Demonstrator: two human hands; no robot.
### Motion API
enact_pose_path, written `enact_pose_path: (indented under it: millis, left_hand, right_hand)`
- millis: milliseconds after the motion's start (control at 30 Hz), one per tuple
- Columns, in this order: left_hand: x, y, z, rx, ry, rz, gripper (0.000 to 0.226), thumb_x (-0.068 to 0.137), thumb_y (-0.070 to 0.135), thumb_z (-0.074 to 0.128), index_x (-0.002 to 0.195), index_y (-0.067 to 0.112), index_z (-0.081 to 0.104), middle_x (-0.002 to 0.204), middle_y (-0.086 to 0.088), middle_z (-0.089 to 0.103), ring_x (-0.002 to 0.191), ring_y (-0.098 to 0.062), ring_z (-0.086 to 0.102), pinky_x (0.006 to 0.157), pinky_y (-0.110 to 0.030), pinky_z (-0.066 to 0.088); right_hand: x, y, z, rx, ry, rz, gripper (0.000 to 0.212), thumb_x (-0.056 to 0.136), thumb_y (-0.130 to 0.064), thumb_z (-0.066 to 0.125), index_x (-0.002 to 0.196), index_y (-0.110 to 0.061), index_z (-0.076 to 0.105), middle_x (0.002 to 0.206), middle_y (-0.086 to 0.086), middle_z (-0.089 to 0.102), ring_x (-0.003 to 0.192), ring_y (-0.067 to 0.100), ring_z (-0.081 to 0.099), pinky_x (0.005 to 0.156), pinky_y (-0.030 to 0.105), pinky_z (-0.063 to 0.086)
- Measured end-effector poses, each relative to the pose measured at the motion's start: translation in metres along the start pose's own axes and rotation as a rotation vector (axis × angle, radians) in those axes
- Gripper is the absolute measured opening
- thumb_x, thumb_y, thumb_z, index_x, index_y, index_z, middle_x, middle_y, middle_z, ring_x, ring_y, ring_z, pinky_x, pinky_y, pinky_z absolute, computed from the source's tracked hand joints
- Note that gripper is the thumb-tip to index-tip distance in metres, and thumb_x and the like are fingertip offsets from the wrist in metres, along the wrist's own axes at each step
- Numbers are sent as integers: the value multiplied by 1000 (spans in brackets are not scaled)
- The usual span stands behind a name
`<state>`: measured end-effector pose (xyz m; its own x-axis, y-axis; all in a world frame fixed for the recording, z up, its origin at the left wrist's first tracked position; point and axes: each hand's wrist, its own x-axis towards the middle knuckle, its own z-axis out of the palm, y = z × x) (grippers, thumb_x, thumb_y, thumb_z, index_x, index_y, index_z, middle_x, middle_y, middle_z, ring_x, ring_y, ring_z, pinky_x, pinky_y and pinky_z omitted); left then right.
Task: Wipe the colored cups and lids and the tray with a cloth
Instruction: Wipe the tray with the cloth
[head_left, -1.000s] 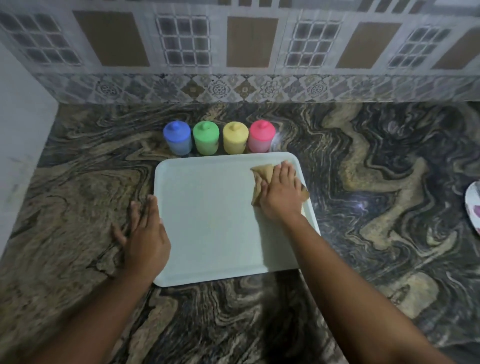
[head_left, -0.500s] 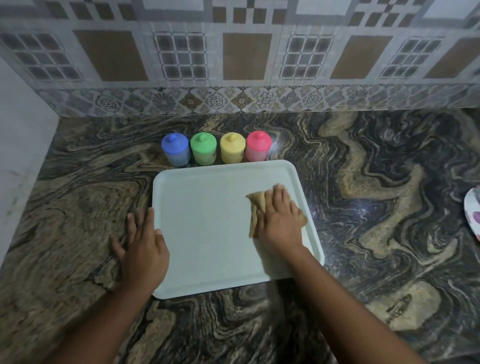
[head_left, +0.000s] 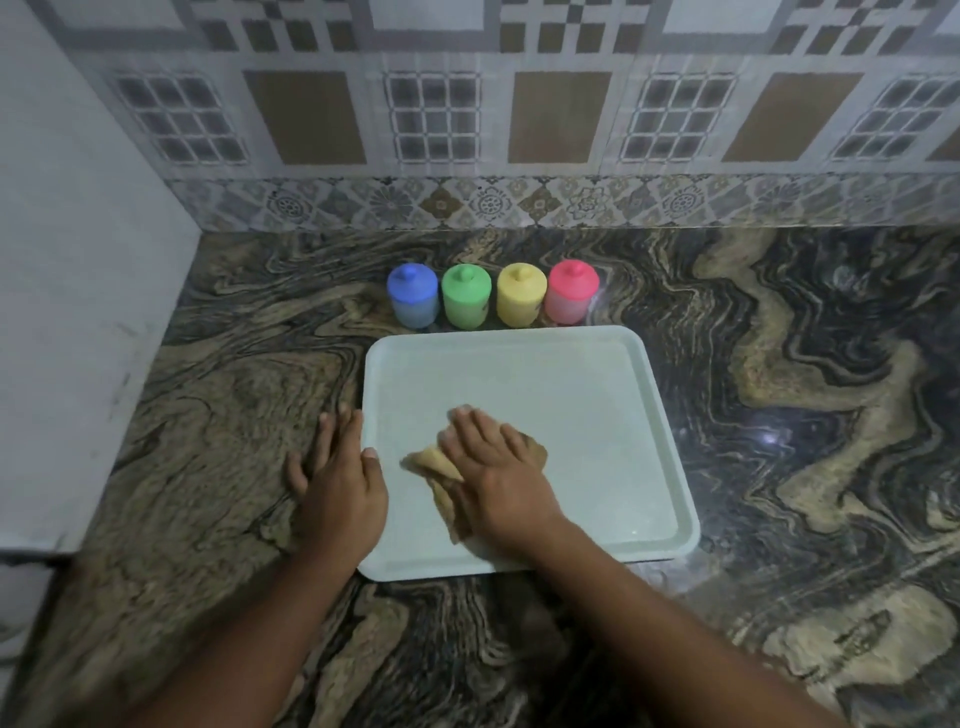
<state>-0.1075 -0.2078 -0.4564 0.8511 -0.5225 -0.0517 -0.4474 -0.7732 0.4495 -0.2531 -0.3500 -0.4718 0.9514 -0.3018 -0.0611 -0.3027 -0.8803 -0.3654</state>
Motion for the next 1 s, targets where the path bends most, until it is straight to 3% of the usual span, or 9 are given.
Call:
enact_pose_path:
  millis: [100,200,267,400,567,733,800,867,1000]
  left_hand:
    - [1,0,-4,17,-13,15,52,101,20,42,152,22,32,164,5,21,152,-11,7,120,-50,0]
    - [0,-1,-6,21,-34,24,56,100,20,44,154,23,29,165,2,18,153,-11,4,120,-48,-2]
    - [0,-5,-5,27,-36,49,57,99,21,42,155,23,27,165,2,17,153,-11,3,119,-50,-1]
    - [0,-12,1,59,-28,103,63,90,26,29,152,22,34,164,2,22,153,-13,6,119,-53,2]
    - [-1,-10,-3,86,-56,118,66,89,28,22,155,21,25,165,4,15,153,-13,1,120,-53,-1]
    - [0,-10,-1,136,-68,111,66,91,28,22,157,20,19,164,6,16,153,-14,-3,119,-56,-2]
    - [2,-10,1,147,-75,107,63,95,25,25,157,20,17,164,6,16,153,-15,-4,119,-57,-4]
    - [2,-9,2,145,-86,98,61,99,20,32,157,19,14,165,6,14,153,-15,-6,119,-57,-6]
    - [0,-7,2,142,-62,85,60,101,19,34,158,19,13,165,5,15,153,-15,-6,120,-56,-7]
  right_hand:
    - [19,2,-7,-48,77,239,60,97,-39,38,146,-8,53,157,19,42,145,42,41,110,62,40]
    - [72,-23,-19,41,-25,350,60,106,-36,30,160,-10,24,170,17,7,157,38,4,124,58,11]
    - [106,-40,-22,34,-78,298,63,107,-38,31,163,-14,12,171,13,-6,157,34,-9,124,54,-2]
    - [111,-54,-13,-23,-178,63,68,103,-36,41,163,-16,14,171,9,-4,158,32,-8,125,53,-2]
    - [41,-43,-8,40,-213,-195,76,89,-45,18,159,-18,32,171,7,10,158,30,2,124,49,1]
    - [-41,-6,-11,71,-222,-283,56,102,-42,37,156,-34,36,171,-5,12,159,17,3,125,43,5]
    - [-50,31,-19,14,-146,-180,60,99,-44,40,157,-35,34,170,-4,12,158,17,5,125,46,12]
    - [-37,67,-31,-68,-31,94,62,100,-48,31,160,-33,27,171,0,11,159,20,4,124,51,15]
    - [30,68,-40,-48,91,496,67,104,-48,23,163,-17,13,171,13,1,158,33,-3,124,58,5]
